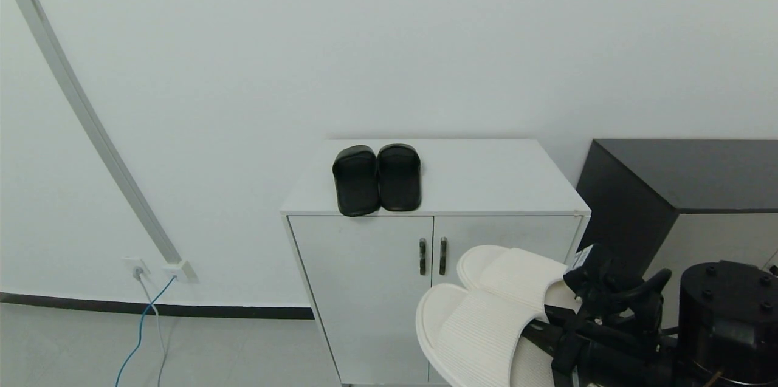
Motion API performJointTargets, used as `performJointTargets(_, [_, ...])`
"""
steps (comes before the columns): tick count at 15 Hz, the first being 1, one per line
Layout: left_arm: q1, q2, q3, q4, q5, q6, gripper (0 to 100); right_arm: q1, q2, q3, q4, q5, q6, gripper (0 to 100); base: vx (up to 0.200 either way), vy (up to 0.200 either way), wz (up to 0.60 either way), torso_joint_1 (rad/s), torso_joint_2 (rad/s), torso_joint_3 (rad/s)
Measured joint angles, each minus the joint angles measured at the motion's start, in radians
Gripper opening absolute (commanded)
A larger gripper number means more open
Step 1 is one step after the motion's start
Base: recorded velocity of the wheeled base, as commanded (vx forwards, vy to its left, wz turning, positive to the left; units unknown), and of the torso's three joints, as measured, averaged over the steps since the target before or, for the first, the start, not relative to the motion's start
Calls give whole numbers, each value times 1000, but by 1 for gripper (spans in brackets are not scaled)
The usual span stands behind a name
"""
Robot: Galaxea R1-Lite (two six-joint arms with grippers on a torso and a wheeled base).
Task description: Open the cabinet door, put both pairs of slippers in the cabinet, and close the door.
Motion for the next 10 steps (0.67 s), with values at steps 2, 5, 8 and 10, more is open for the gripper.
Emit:
performJointTargets(2, [0,0,0,0,0,1,0,0,0,5,0,-1,0,0,0,0,0,0,0,0])
performJointTargets(5, [0,0,0,0,-3,1,100,0,0,6,0,0,0,0,0,0,0,0,0,0])
performJointTargets(8, [0,0,0,1,-3,0,100,0,1,8,-1,1,-1,0,0,0,0,-126,299,178])
performJointTargets(10, [0,0,0,1,-2,0,100,1,2,11,0,0,-1,0,0,0,0,-215,517,298])
